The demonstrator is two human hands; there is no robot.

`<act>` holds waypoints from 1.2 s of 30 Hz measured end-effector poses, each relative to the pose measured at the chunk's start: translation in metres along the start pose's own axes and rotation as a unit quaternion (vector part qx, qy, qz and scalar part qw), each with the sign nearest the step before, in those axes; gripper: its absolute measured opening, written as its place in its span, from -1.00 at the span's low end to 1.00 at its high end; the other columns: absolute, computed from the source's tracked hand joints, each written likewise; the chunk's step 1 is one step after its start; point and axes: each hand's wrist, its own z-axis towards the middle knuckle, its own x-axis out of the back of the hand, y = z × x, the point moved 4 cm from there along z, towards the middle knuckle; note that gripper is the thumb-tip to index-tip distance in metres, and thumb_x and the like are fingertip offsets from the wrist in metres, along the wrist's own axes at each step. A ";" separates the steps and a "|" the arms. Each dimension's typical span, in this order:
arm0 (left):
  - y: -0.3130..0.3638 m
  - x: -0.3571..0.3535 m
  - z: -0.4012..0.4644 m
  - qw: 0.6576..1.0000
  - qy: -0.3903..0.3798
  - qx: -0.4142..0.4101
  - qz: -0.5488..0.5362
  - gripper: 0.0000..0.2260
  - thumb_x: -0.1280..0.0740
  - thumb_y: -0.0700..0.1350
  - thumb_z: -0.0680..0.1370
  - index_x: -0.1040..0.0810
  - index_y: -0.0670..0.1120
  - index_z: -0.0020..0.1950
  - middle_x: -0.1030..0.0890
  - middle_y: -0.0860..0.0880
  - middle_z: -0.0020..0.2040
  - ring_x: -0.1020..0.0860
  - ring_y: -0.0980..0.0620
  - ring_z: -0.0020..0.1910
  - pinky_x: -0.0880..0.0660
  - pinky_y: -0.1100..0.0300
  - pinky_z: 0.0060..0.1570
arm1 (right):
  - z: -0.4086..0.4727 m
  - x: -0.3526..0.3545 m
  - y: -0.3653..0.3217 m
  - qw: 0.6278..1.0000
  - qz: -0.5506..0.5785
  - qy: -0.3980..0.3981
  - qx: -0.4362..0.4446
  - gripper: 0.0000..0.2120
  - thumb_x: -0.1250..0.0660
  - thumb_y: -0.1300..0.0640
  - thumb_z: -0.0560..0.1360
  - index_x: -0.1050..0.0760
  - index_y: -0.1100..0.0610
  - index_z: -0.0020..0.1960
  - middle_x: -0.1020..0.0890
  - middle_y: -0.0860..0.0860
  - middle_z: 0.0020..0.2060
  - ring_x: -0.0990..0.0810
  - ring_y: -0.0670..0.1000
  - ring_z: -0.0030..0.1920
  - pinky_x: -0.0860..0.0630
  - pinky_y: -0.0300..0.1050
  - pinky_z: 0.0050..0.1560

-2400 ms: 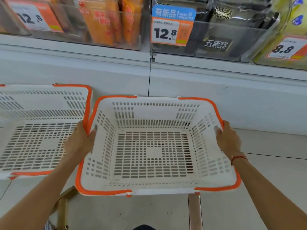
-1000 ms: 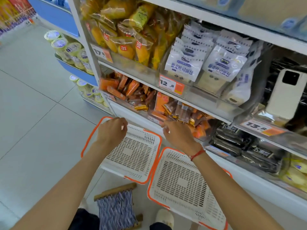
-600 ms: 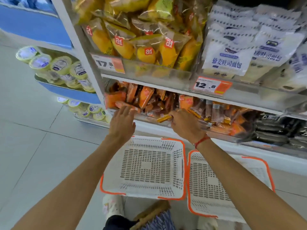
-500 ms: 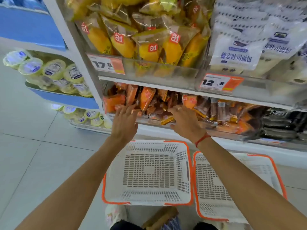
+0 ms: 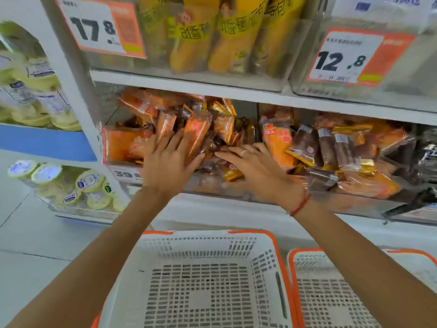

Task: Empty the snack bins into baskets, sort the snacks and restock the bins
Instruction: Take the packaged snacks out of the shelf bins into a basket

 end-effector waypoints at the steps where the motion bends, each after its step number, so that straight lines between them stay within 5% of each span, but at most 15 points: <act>1: 0.000 -0.001 0.005 1.000 0.005 0.009 0.005 -0.44 -0.07 0.26 0.58 -0.44 -0.08 0.41 -0.51 -0.16 0.35 -0.47 -0.18 0.32 -0.22 -0.10 0.34 | 0.001 0.001 0.002 1.000 -0.006 0.004 0.015 -0.29 -0.14 -0.38 0.49 -0.15 -0.10 0.54 -0.36 0.00 0.46 -0.36 0.08 0.36 -0.19 -0.02 0.25; 7: 0.005 0.007 0.025 0.995 0.020 0.083 0.044 -0.56 -0.28 0.29 0.51 -0.63 -0.08 -0.05 -0.65 -0.14 -0.18 -0.61 -0.14 -0.09 -0.33 0.04 0.20 | 0.007 0.000 0.005 0.990 -0.080 0.084 0.081 -0.43 -0.01 -0.26 0.58 -0.24 -0.03 0.51 -0.60 0.10 0.13 -0.51 0.12 0.17 -0.41 -0.02 0.11; 11: 0.005 0.000 0.036 0.994 0.010 0.096 0.055 -0.67 -0.27 0.18 0.57 -0.63 -0.04 0.05 -0.64 -0.18 -0.04 -0.59 -0.20 0.01 -0.22 0.00 0.31 | -0.001 -0.009 0.000 0.972 -0.120 0.166 0.116 -0.36 0.09 -0.22 0.54 -0.44 0.11 0.39 -0.67 0.12 -0.09 -0.63 0.12 -0.08 -0.54 -0.06 -0.24; 17: 0.012 -0.002 0.017 0.993 0.094 0.063 0.040 -0.77 -0.27 0.03 0.60 -0.62 -0.09 0.04 -0.64 -0.24 -0.05 -0.56 -0.23 0.07 -0.22 -0.03 0.32 | -0.008 -0.009 -0.002 0.968 -0.111 0.202 0.098 -0.43 0.03 -0.18 0.58 -0.36 0.11 0.44 -0.66 0.16 -0.08 -0.64 0.15 -0.08 -0.56 -0.03 -0.26; 21: 0.018 0.021 0.000 0.980 0.181 0.037 -0.078 -0.68 -0.21 -0.04 0.64 -0.43 0.04 0.41 -0.63 -0.18 -0.02 -0.57 -0.27 -0.07 -0.39 0.03 -0.17 | -0.023 0.005 -0.004 0.956 -0.058 0.272 0.090 -0.50 -0.06 -0.12 0.59 -0.46 0.14 0.36 -0.68 0.16 -0.11 -0.66 0.14 -0.12 -0.54 -0.09 -0.39; 26: 0.029 0.061 -0.035 0.958 0.215 -0.014 -0.190 -0.66 -0.20 -0.09 0.66 -0.41 0.03 0.44 -0.61 -0.05 0.16 -0.53 -0.12 0.09 -0.34 0.14 -0.15 | -0.076 0.027 -0.010 0.902 0.095 0.414 0.074 -0.61 -0.25 0.02 0.57 -0.52 0.18 0.32 -0.68 0.13 -0.13 -0.55 -0.02 -0.13 -0.50 -0.18 -0.18; 29: 0.025 0.066 -0.077 0.956 0.124 -0.027 -0.264 -0.67 -0.20 0.03 0.63 -0.47 0.03 0.38 -0.64 -0.04 -0.02 -0.58 -0.08 -0.09 -0.51 0.02 -0.16 | -0.122 0.025 -0.022 0.899 0.153 0.404 0.069 -0.64 -0.34 0.03 0.55 -0.51 0.12 0.31 -0.62 0.07 -0.28 -0.46 -0.11 -0.27 -0.51 -0.15 -0.23; 31: 0.020 0.056 -0.103 0.951 -0.001 -0.024 -0.308 -0.73 -0.23 -0.03 0.63 -0.52 -0.01 0.31 -0.63 -0.05 -0.03 -0.57 -0.08 -0.06 -0.50 -0.03 -0.05 | -0.149 0.014 -0.030 0.912 0.214 0.346 0.059 -0.65 -0.32 -0.05 0.55 -0.51 0.01 0.30 -0.55 -0.03 -0.39 -0.46 -0.08 -0.38 -0.43 -0.20 -0.32; 36: 0.025 -0.002 -0.155 0.915 -0.383 -0.023 -0.124 -0.52 -0.10 0.15 0.47 -0.56 -0.06 0.23 -0.59 -0.07 0.13 -0.54 -0.13 0.12 -0.43 -0.02 0.15 | -0.168 -0.057 -0.060 0.942 0.331 0.039 0.033 -0.85 -0.36 -0.02 0.53 -0.57 -0.14 0.09 -0.56 -0.37 -0.33 -0.50 -0.34 -0.32 -0.35 -0.36 -0.28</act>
